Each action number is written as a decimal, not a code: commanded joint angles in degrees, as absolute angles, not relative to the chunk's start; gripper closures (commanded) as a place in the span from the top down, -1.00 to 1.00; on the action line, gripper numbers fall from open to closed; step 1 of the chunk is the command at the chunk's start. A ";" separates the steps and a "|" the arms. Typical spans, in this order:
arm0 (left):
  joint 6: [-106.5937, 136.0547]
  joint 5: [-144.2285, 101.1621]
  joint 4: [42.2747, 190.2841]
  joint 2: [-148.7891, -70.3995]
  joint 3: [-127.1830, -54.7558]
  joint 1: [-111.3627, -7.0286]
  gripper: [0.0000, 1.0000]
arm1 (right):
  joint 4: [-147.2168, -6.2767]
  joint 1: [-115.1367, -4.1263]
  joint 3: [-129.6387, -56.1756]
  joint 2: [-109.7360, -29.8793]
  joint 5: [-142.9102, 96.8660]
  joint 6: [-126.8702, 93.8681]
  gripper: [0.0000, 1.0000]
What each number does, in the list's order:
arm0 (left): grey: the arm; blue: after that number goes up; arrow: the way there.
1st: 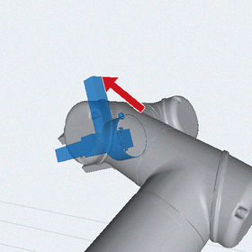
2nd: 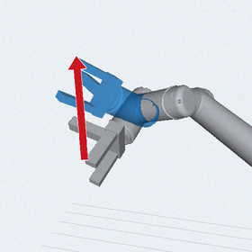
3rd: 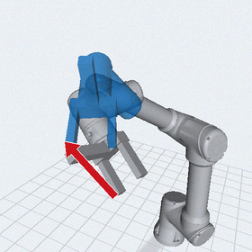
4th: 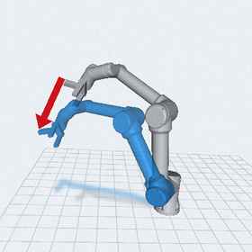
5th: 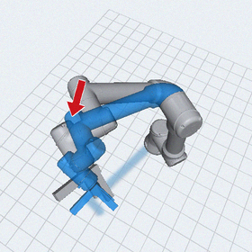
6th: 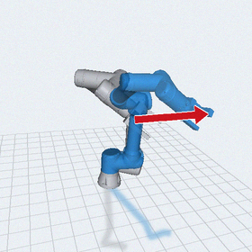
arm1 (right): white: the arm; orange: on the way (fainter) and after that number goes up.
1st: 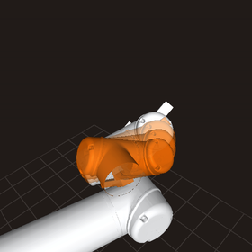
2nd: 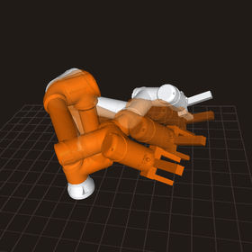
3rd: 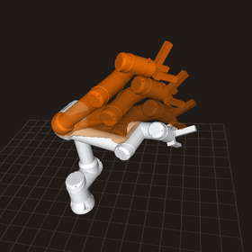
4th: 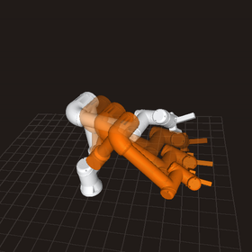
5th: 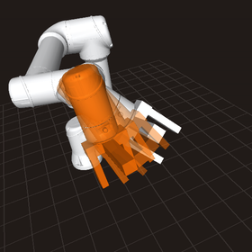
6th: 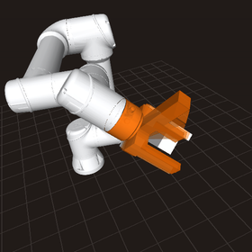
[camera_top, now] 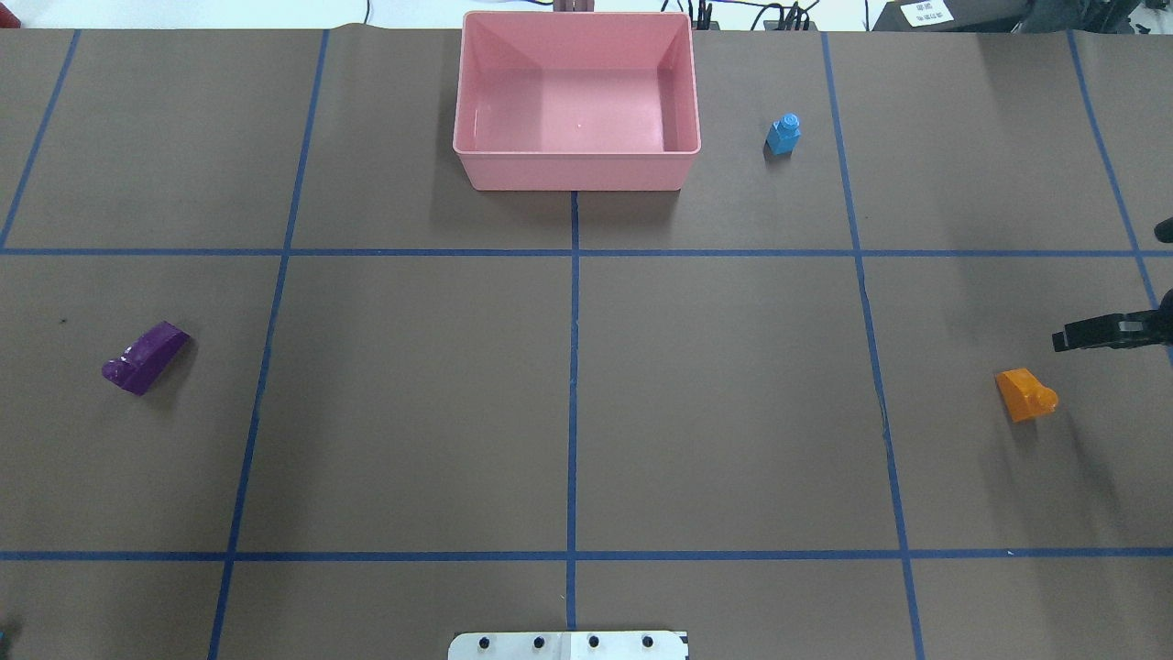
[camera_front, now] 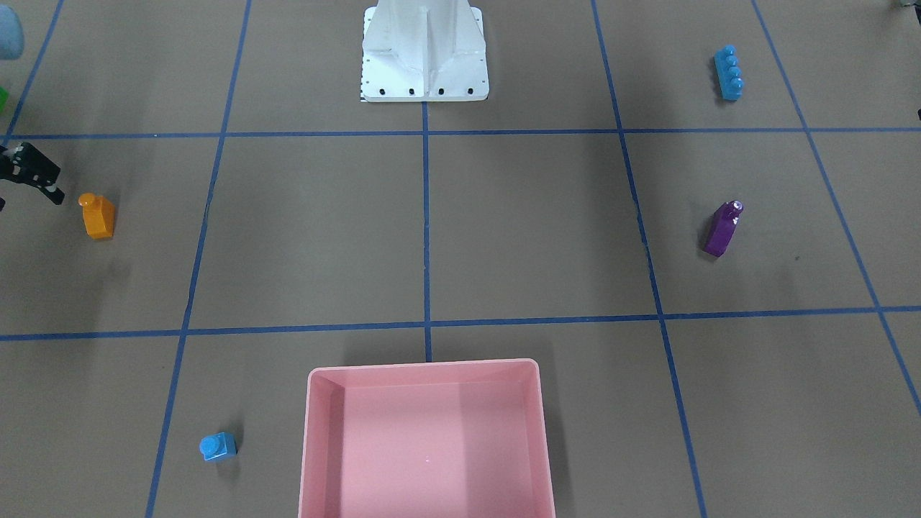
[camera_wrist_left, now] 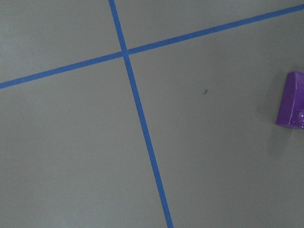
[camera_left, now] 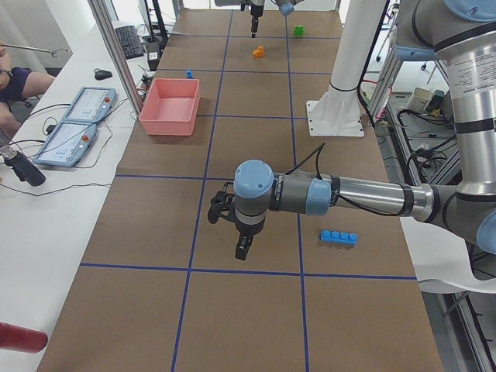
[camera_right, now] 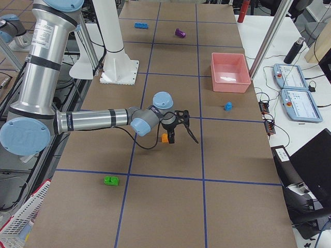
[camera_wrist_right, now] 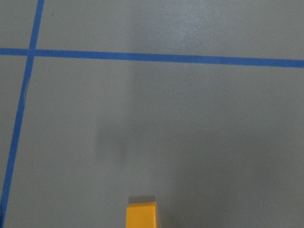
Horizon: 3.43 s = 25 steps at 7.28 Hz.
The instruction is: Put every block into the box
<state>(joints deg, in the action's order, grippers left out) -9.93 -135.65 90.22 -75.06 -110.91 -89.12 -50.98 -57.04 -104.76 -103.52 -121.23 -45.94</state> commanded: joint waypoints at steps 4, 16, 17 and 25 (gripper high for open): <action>-9.93 -135.70 90.26 -75.06 -110.83 -89.12 1.00 | -48.78 -46.77 -101.95 -102.66 -114.70 -49.22 0.93; -9.84 -135.70 90.26 -75.15 -111.09 -89.03 1.00 | -57.25 -53.25 -105.73 -88.75 -115.66 -49.39 -1.00; -9.84 -135.70 90.26 -75.15 -111.01 -89.03 1.00 | -66.96 -53.70 -105.65 -80.68 -115.66 -49.39 -1.00; -9.84 -135.79 90.26 -75.23 -110.48 -88.95 1.00 | -75.67 -52.91 -48.73 -23.85 -115.40 -53.79 -1.00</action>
<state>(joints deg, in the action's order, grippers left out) -9.84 -135.75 90.27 -75.17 -110.50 -88.96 -75.86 -53.02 -55.59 -28.65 -115.41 -54.00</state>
